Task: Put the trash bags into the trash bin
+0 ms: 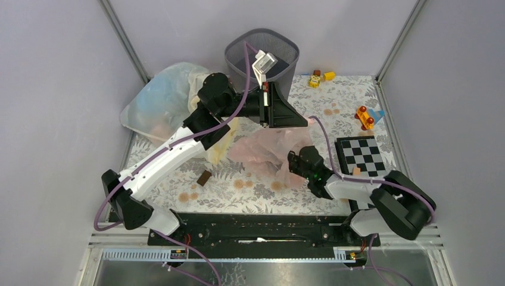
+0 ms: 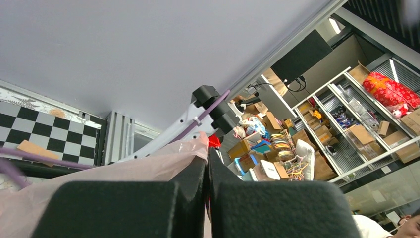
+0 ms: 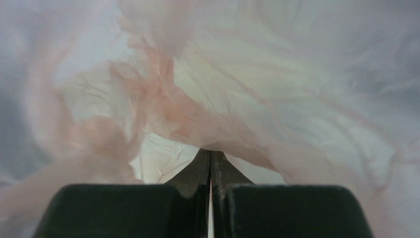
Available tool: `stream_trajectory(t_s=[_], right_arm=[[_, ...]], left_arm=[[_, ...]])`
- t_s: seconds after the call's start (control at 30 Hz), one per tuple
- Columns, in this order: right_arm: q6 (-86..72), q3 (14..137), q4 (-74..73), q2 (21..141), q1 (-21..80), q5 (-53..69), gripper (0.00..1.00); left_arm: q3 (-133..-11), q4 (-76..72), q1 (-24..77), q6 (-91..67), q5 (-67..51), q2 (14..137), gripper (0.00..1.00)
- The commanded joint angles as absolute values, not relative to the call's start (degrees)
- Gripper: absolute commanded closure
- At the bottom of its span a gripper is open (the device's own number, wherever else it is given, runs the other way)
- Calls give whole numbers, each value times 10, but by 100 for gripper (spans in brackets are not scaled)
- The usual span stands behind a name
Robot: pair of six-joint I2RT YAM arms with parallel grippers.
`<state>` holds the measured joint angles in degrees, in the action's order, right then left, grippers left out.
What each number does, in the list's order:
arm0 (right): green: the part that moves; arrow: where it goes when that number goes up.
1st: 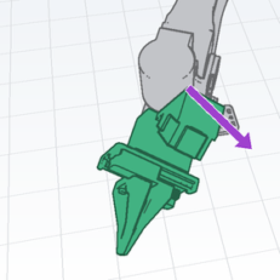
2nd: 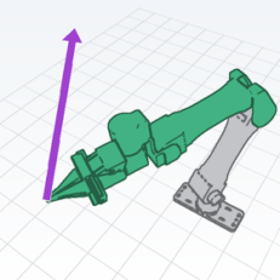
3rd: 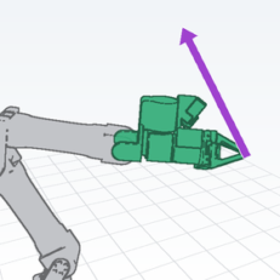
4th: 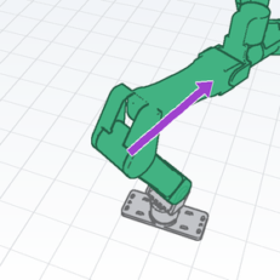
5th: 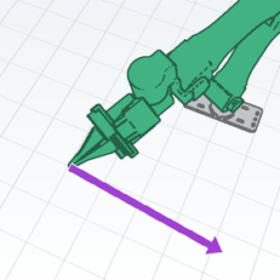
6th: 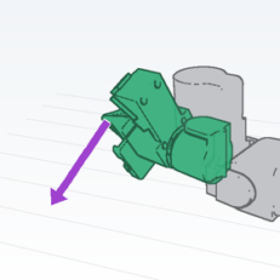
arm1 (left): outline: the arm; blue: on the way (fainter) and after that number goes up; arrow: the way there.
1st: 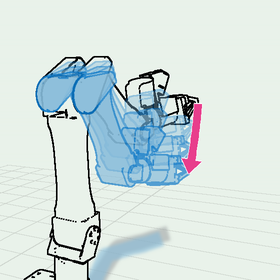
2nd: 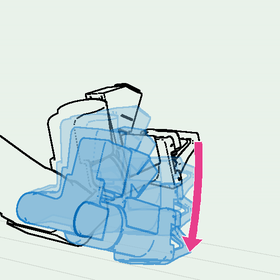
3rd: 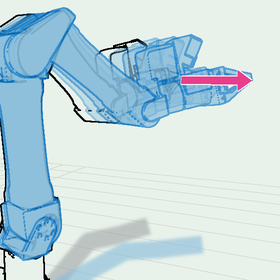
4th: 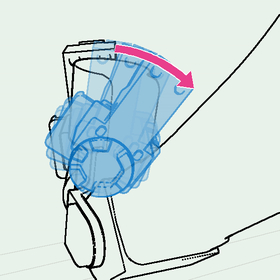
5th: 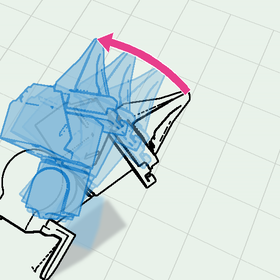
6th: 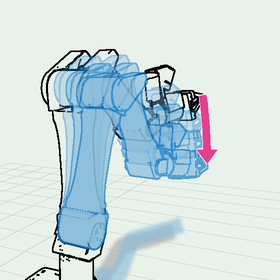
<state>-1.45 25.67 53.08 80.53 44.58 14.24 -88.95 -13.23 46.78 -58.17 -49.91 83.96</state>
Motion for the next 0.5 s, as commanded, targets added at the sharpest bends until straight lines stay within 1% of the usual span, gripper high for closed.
stream_trajectory(t_s=[0.0,0.13,0.27,0.4,0.47], right_arm=[[-57,252,578,736,449,181,100],[-82,268,565,743,449,231,100],[-107,283,565,773,452,251,100],[-130,287,596,797,455,254,100],[-127,301,579,804,461,247,100]], left_arm=[[-886,-91,468,-531,-485,822,100],[-879,-117,468,-543,-492,838,100],[-886,-198,468,-598,-510,863,100],[-934,-274,473,-669,-523,892,100],[-965,-287,475,-688,-522,903,100]])
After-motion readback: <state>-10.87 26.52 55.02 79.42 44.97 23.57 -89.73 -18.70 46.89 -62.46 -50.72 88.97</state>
